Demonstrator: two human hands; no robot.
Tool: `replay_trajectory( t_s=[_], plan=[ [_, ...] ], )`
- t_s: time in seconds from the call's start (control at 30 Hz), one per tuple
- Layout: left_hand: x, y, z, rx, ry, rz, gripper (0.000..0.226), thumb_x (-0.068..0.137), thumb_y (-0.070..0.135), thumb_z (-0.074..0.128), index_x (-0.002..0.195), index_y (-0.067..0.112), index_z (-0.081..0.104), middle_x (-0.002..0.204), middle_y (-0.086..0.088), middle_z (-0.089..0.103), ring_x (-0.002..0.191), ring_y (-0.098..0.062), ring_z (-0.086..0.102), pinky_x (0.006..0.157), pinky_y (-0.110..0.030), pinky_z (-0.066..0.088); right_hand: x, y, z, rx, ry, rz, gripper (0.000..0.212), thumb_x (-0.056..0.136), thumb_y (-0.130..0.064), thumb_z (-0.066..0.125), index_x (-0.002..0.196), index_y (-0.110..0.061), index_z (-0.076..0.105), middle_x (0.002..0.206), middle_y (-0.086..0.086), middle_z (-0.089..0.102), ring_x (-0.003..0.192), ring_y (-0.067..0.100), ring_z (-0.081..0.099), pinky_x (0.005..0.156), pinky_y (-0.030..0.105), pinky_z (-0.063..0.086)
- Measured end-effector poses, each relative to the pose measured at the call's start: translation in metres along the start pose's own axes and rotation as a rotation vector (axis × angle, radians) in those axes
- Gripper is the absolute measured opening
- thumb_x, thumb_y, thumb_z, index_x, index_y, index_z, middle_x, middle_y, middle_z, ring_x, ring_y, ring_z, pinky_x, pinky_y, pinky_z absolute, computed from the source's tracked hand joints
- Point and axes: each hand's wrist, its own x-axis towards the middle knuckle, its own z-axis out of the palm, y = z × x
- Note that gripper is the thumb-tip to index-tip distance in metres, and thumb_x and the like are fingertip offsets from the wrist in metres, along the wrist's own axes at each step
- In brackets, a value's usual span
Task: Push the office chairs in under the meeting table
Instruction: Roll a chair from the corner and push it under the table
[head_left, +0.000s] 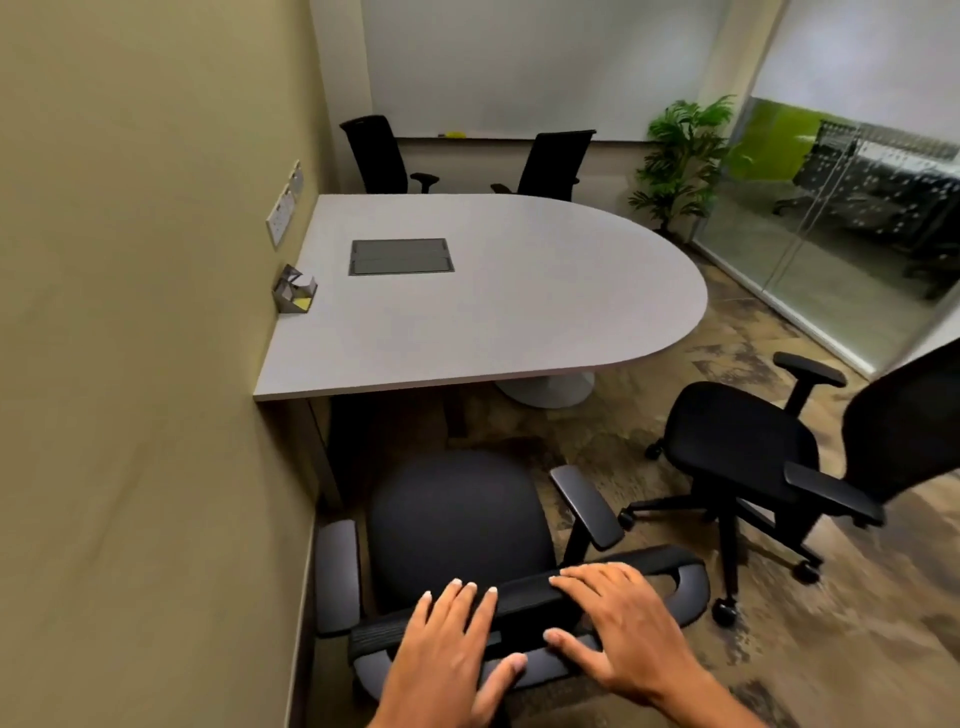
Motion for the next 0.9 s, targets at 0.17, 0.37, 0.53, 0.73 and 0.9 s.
replay_trajectory(
  t_s=[0.17,0.37,0.53,0.73,0.9],
  plan=[
    [0.012,0.037,-0.008,-0.004,-0.054,-0.079,0.069,0.085,0.071,0.037,0.12,0.023,0.073,0.11,0.002,0.075,0.1,-0.016,0.072,0.081,-0.036,0.061,-0.004,0.035,-0.009,-0.019,-0.017,-0.018,0.06,0.093,-0.075,0.037,0.13,-0.033,0.059,0.129,-0.015,0.061,0.119,0.007,0.054,0.105,0.029,0.04],
    [0.005,0.034,-0.003,-0.01,-0.001,-0.143,0.077,0.087,0.074,0.034,0.123,0.017,0.071,0.106,-0.001,0.074,0.092,-0.018,0.07,0.079,-0.036,0.059,-0.013,0.026,0.006,0.0,0.048,-0.044,0.058,0.093,-0.073,0.04,0.123,-0.031,0.064,0.119,-0.013,0.066,0.11,0.008,0.059,0.097,0.03,0.047],
    [0.019,0.01,0.007,0.0,0.064,-0.154,0.094,0.087,0.081,0.009,0.147,0.018,0.045,0.131,-0.001,0.061,0.118,-0.021,0.056,0.101,-0.035,0.042,0.007,0.017,0.003,-0.013,0.108,-0.044,0.062,0.091,-0.075,0.036,0.117,-0.028,0.068,0.111,-0.01,0.069,0.102,0.011,0.064,0.09,0.033,0.051],
    [0.043,-0.019,0.006,0.009,0.14,-0.192,0.087,0.089,0.079,0.021,0.132,0.015,0.062,0.114,-0.003,0.071,0.101,-0.024,0.066,0.089,-0.038,0.051,0.044,0.015,0.006,-0.054,0.129,-0.034,0.06,0.089,-0.071,0.044,0.113,-0.023,0.071,0.107,-0.006,0.072,0.098,0.017,0.067,0.086,0.036,0.052],
    [0.074,-0.034,-0.001,0.012,0.118,-0.233,0.09,0.087,0.08,0.017,0.136,0.017,0.058,0.122,-0.002,0.069,0.109,-0.023,0.064,0.094,-0.037,0.048,0.078,0.028,0.004,-0.062,0.083,-0.025,0.069,0.09,-0.075,0.034,0.117,-0.022,0.069,0.11,-0.003,0.072,0.098,0.02,0.066,0.087,0.039,0.05]
  ],
)
